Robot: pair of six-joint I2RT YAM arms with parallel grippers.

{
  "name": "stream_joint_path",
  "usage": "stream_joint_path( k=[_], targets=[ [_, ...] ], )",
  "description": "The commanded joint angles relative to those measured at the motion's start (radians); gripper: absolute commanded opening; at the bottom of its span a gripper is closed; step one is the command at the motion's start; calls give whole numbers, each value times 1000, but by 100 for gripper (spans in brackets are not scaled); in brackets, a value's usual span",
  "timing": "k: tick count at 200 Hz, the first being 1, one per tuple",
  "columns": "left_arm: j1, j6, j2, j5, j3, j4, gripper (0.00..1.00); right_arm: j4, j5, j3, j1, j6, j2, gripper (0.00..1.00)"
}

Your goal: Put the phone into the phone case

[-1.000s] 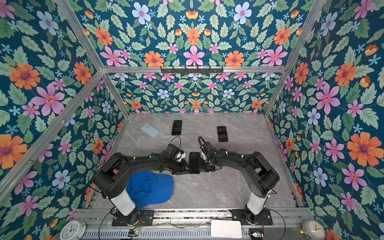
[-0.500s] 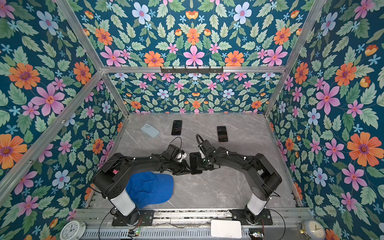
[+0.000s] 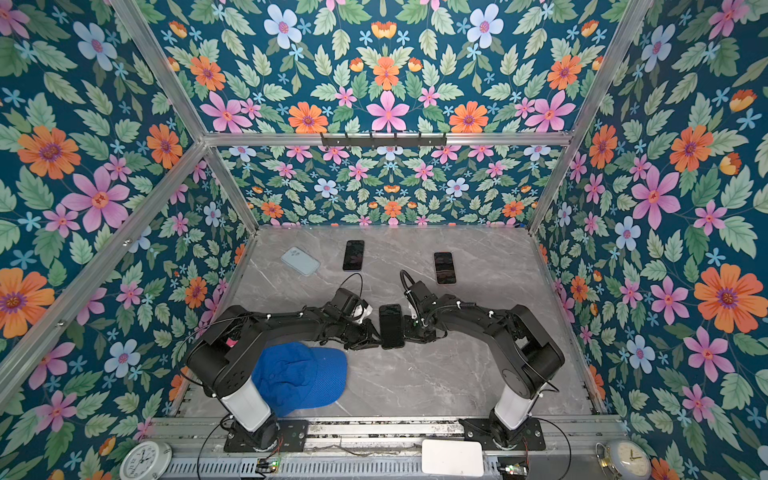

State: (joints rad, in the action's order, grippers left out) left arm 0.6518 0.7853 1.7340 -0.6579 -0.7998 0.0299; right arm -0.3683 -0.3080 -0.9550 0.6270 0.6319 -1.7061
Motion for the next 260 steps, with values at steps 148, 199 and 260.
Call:
stream_joint_path(
  k=[148,199,260],
  targets=[
    [3,9,71,-35,-42,-30,25,93,-91,14,7,31,-47,10],
    [3,8,72,-37,-44,-33,25,85,-82,9,13,38,-49,3],
    [4,3,71,-34,-40,-36,24,72,-47,15,13,52,-26,0]
  ],
)
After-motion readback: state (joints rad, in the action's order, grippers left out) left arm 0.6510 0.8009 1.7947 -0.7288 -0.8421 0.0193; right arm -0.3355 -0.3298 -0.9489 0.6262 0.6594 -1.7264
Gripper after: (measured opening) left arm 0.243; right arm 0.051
